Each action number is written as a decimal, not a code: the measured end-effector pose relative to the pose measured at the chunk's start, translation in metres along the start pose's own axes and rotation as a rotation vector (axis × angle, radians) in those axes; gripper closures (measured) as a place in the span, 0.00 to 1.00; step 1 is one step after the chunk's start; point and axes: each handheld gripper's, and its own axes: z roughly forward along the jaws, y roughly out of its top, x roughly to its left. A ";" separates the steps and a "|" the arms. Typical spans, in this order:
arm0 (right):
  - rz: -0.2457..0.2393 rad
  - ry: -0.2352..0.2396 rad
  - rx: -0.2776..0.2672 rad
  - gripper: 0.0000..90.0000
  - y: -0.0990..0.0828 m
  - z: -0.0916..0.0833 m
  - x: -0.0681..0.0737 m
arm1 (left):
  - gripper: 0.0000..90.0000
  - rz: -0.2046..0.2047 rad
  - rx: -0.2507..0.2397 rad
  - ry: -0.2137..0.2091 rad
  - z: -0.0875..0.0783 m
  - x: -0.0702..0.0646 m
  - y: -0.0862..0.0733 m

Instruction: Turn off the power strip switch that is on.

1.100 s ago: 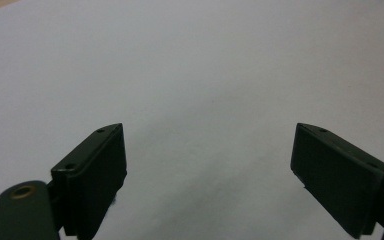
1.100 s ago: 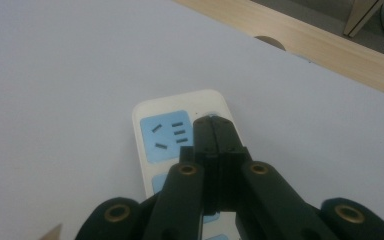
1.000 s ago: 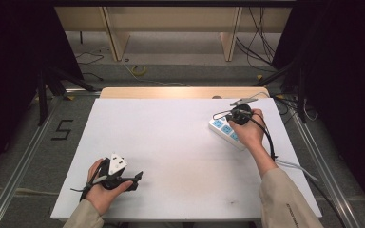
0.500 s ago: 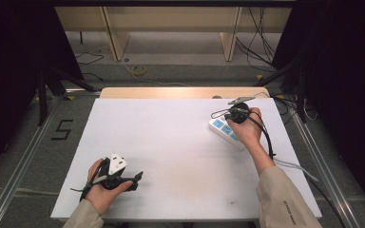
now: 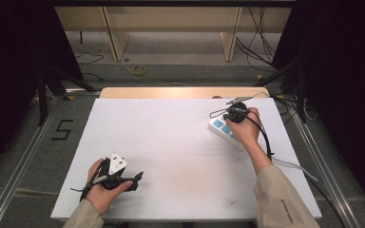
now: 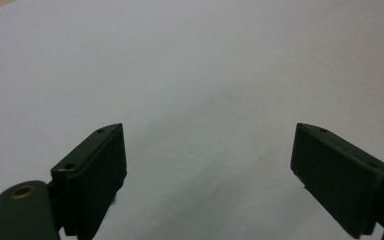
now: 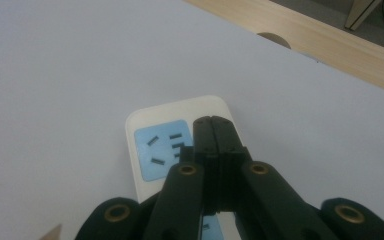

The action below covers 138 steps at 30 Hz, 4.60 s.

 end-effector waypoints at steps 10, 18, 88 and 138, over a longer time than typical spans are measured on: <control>0.001 -0.002 0.011 1.00 0.001 0.004 0.000 | 0.16 -0.001 0.000 0.000 0.000 0.000 0.000; 0.004 -0.004 0.011 1.00 0.004 0.005 0.000 | 0.16 -0.001 -0.001 -0.001 0.000 0.000 0.000; 0.004 -0.018 0.060 1.00 0.015 0.023 -0.006 | 0.16 0.000 -0.001 -0.005 0.001 0.001 0.000; 0.014 -0.017 0.088 1.00 0.012 0.031 -0.004 | 0.16 0.003 -0.004 -0.004 0.000 0.000 0.001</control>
